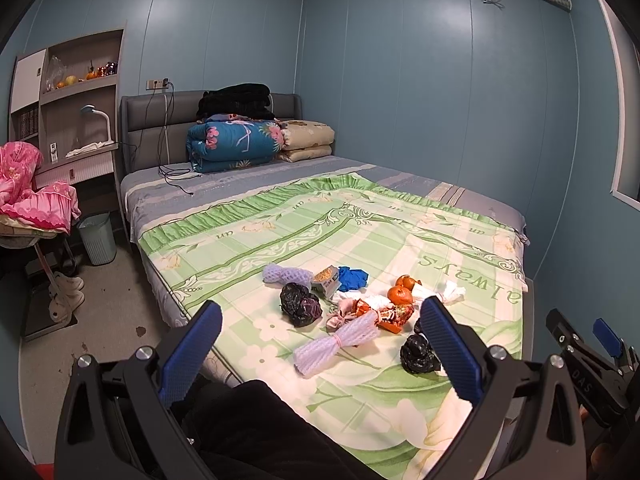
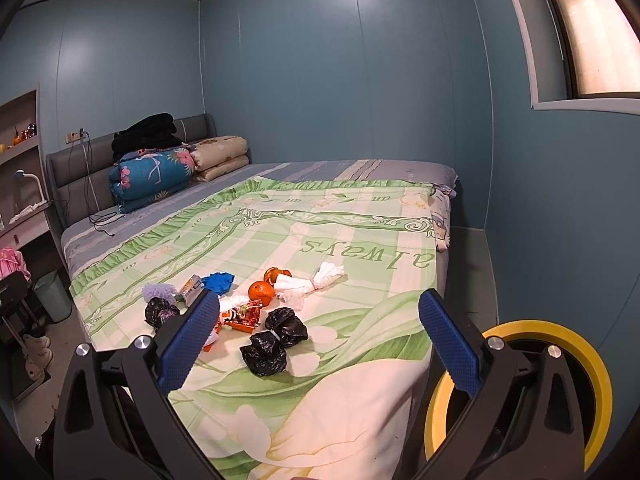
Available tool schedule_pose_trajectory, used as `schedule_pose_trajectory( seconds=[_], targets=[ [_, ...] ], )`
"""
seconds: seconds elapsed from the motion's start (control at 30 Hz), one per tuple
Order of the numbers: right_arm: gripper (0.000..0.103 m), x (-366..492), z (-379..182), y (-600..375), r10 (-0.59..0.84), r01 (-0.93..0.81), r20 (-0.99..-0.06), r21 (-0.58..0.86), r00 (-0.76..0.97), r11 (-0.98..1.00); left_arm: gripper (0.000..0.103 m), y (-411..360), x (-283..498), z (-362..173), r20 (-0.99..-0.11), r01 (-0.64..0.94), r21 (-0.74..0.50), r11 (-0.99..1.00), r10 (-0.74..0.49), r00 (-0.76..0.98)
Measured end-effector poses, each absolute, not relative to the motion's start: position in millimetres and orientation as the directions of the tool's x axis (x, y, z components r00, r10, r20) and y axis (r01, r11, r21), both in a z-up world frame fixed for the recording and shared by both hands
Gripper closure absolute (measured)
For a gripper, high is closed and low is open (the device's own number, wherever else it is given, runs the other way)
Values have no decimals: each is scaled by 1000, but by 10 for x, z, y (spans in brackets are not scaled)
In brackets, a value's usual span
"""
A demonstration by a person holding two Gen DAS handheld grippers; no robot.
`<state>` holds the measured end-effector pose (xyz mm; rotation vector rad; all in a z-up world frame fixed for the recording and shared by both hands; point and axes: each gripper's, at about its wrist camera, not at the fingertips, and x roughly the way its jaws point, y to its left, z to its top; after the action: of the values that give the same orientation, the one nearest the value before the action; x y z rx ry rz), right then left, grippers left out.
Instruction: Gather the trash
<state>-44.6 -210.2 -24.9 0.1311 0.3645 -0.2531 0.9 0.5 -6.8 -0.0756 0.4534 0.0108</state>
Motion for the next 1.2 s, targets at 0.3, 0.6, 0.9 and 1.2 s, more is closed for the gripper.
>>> schedule_pose_trajectory(
  seconds=[0.3,0.6,0.9,1.2],
  targets=[
    [7,-445,-247,-2096,-216,264,-369,86,904,961,7,10,4,-73,-446,-24,-72,997,-11,895],
    [7,-440,-230,-2105,-216,265,-369,87,904,960,7,14,5,-63,-452,-20,-71,997,-15,892],
    [7,-423,-229,-2112,-224,272,-368,82,902,959,7,0,15,-62,-456,-19,-73,997,-16,890],
    [7,-400,-233,-2101,-239,281,-362,69,901,957,7,-28,31,-74,-458,-16,-72,997,-19,889]
  ],
)
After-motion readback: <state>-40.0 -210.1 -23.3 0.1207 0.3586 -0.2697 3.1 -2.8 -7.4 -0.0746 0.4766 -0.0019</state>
